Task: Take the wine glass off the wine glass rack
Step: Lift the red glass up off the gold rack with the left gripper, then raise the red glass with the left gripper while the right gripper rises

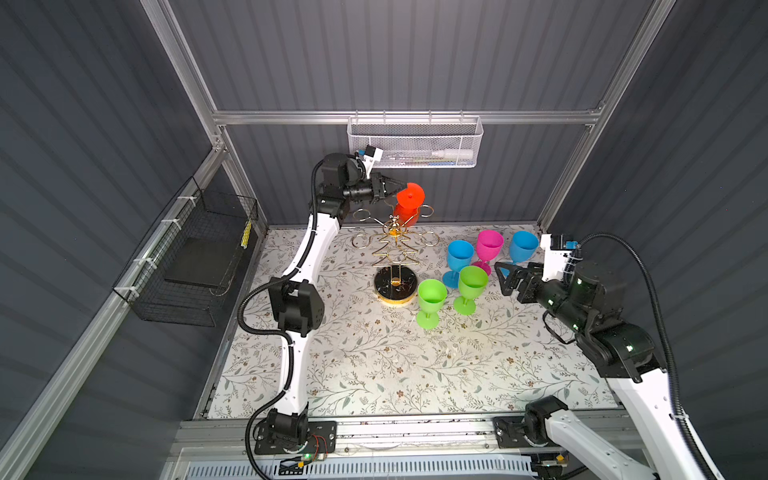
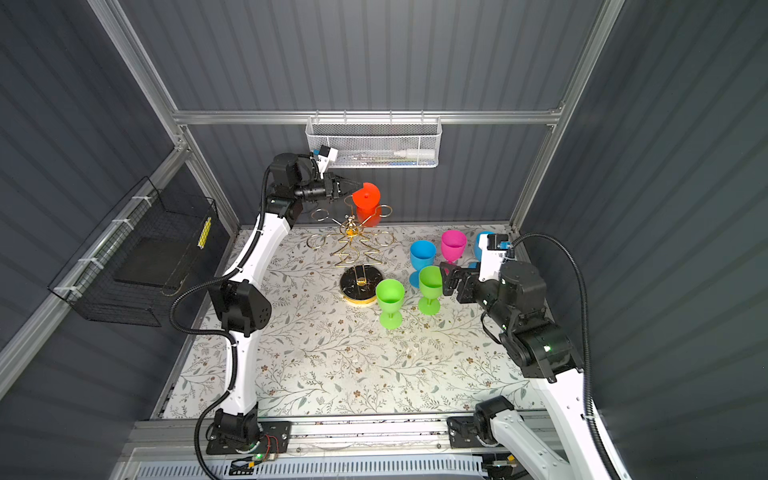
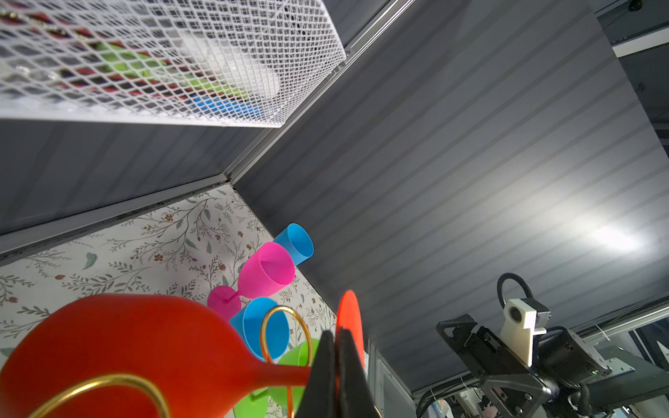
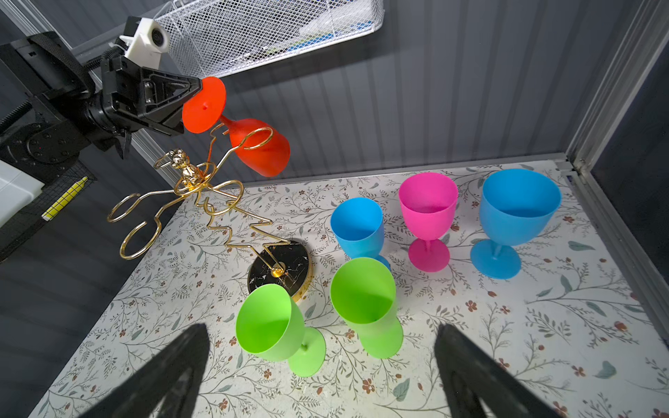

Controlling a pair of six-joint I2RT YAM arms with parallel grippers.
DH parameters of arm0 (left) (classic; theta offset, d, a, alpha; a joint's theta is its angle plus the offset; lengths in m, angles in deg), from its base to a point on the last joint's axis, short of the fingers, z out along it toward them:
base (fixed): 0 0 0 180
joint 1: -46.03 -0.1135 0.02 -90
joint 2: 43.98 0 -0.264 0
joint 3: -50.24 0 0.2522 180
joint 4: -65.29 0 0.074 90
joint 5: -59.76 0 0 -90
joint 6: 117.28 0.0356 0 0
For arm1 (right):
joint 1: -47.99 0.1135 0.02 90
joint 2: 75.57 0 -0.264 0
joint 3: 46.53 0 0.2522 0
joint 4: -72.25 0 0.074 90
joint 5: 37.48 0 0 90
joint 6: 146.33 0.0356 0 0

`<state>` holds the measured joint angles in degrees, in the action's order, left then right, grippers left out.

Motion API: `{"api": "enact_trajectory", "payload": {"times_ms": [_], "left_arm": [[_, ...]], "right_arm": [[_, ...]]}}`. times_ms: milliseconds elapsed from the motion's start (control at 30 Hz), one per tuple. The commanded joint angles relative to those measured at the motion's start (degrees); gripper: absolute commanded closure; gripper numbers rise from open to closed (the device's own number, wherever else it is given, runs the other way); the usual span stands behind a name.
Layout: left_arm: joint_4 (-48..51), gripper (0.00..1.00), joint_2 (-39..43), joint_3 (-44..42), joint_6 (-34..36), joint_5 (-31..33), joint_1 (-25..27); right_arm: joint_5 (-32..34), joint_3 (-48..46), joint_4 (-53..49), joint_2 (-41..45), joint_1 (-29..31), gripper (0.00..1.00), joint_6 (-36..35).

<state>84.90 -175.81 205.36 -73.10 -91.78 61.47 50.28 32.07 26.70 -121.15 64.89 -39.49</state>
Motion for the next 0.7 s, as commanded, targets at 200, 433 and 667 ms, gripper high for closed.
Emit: {"api": "enact_trajectory", "payload": {"times_ms": [200,433,667], "left_arm": [[-10.2,1.0,-0.4,1.5,-1.8,4.2,0.0],[-16.1,1.0,-0.9,2.5,-4.4,6.3,0.0],[-19.9,1.0,-0.1,2.0,-6.3,6.9,-0.1]], "right_arm": [[0.5,1.9,-0.6,0.3,0.1,0.01,-0.6],[0.7,2.2,-0.7,0.3,0.1,0.01,-0.8],[0.6,2.2,-0.5,-0.1,0.1,0.01,-0.8]]}}
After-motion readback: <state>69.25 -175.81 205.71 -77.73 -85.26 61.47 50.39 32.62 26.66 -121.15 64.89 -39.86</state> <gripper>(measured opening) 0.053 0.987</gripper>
